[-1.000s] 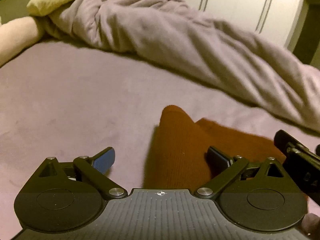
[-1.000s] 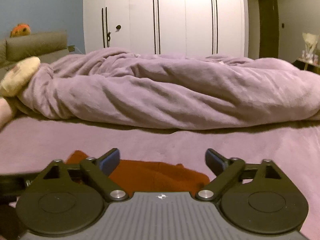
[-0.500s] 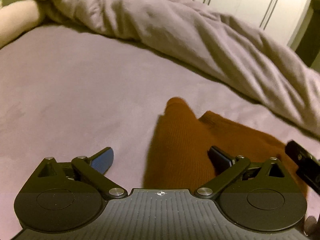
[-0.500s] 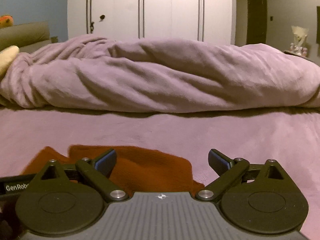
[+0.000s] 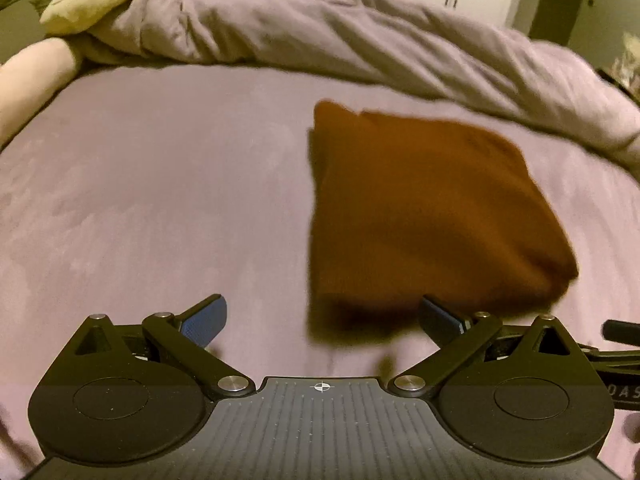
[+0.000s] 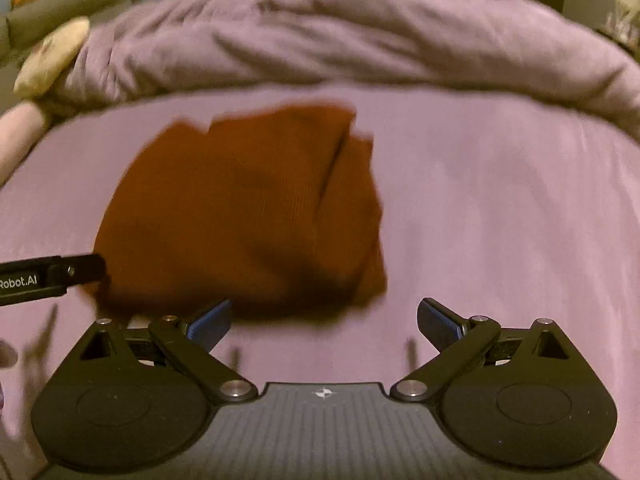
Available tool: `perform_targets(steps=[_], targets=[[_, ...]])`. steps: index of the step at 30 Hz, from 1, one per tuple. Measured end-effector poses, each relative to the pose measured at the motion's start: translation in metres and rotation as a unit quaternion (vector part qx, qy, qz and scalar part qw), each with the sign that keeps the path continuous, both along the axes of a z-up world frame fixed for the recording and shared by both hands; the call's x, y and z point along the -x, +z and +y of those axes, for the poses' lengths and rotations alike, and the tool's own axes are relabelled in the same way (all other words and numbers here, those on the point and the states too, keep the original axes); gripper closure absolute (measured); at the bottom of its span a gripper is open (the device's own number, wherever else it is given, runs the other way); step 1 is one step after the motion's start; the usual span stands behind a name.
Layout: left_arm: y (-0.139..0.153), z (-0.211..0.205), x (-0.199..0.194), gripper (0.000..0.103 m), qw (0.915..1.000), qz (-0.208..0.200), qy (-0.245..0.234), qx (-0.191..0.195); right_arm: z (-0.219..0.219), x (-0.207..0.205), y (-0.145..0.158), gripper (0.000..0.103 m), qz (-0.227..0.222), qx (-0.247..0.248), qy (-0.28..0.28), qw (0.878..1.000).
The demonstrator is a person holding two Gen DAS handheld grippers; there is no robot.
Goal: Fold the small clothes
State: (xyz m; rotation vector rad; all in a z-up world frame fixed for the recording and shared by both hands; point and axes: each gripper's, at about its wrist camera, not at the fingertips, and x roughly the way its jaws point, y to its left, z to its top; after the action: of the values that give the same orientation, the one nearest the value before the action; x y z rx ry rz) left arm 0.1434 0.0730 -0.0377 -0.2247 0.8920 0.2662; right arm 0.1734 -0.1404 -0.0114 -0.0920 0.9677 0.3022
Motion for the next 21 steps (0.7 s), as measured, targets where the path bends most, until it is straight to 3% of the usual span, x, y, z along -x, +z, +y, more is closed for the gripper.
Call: perform_targets(steps=[4,12,16,21], targets=[[0.003,-0.001,0.014,0.000,0.9999,0.007,0.011,0.003,-0.003,0.015,0.003,0.004,0.024,0.007,-0.008,1.000],[0.018,-0.012,0.018,0.000,0.9995,0.025,-0.004,0.020,0.009,0.027,0.030,0.004,0.020,0.028,0.011,0.999],[0.024,-0.019,0.016,0.000,0.9993,0.035,-0.014,-0.006,0.015,0.023,0.035,0.004,0.036,0.030,0.009,0.999],[0.028,-0.017,0.015,0.000,0.9991,0.040,-0.012,-0.004,0.018,0.021,0.041,0.004,0.036,0.029,0.007,0.999]])
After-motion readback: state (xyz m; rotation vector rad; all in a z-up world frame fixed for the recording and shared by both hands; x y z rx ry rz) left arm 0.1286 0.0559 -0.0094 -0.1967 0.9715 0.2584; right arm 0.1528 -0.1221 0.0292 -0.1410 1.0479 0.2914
